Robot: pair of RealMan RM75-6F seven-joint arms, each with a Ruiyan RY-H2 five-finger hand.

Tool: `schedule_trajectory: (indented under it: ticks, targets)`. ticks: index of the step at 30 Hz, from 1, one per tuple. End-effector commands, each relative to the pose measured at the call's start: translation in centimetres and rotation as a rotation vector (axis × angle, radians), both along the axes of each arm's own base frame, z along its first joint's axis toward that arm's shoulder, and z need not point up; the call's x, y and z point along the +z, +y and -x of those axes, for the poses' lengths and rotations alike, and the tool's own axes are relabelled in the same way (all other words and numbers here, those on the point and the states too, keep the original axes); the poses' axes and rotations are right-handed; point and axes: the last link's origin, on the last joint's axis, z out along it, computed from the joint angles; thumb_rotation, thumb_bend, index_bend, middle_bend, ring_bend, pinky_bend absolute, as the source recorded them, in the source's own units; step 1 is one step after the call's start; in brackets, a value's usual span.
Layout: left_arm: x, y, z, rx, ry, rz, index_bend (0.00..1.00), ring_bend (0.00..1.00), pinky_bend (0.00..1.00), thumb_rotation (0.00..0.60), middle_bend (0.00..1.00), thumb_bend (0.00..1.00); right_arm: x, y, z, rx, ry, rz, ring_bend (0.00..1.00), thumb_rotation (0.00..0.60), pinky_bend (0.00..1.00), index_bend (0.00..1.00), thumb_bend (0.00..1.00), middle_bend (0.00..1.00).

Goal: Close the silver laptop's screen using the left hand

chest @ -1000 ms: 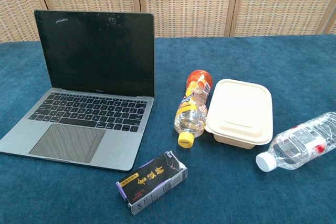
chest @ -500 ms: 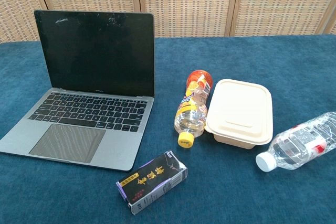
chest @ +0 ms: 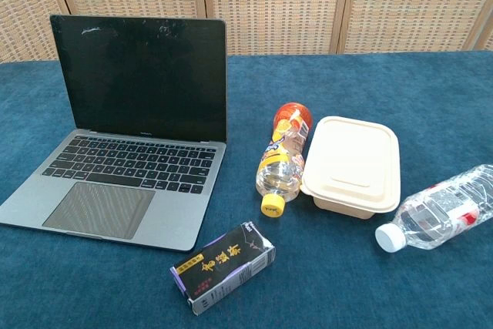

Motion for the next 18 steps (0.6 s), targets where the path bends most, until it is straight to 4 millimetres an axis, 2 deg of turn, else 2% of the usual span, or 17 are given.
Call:
schedule_trajectory:
  ticks: [1, 7, 13, 18]
  targets:
    - [0.2, 0.1, -0.2, -0.006, -0.011, -0.003, 0.00, 0.00, 0.00, 0.600, 0.00, 0.07, 0.0, 0.0, -0.1, 0.002, 0.000, 0.000, 0.00, 0.600, 0.00, 0.00, 0.00, 0.00]
    - [0.3, 0.9, -0.5, -0.010, -0.022, 0.007, 0.00, 0.00, 0.00, 0.600, 0.00, 0.12, -0.3, 0.0, -0.1, 0.001, 0.006, -0.012, 0.00, 0.600, 0.00, 0.00, 0.00, 0.00]
    - [0.9, 3.2, -2.5, -0.060, -0.017, 0.013, 0.00, 0.00, 0.00, 0.600, 0.00, 0.23, -0.7, -0.2, 0.0, 0.000, 0.008, -0.027, 0.00, 0.600, 0.00, 0.00, 0.00, 0.00]
    - [1.2, 5.8, -5.0, -0.106, -0.011, 0.057, 0.00, 0.00, 0.00, 0.600, 0.00, 0.52, -0.8, -0.2, -0.1, 0.001, 0.005, -0.032, 0.00, 0.600, 0.00, 0.00, 0.00, 0.00]
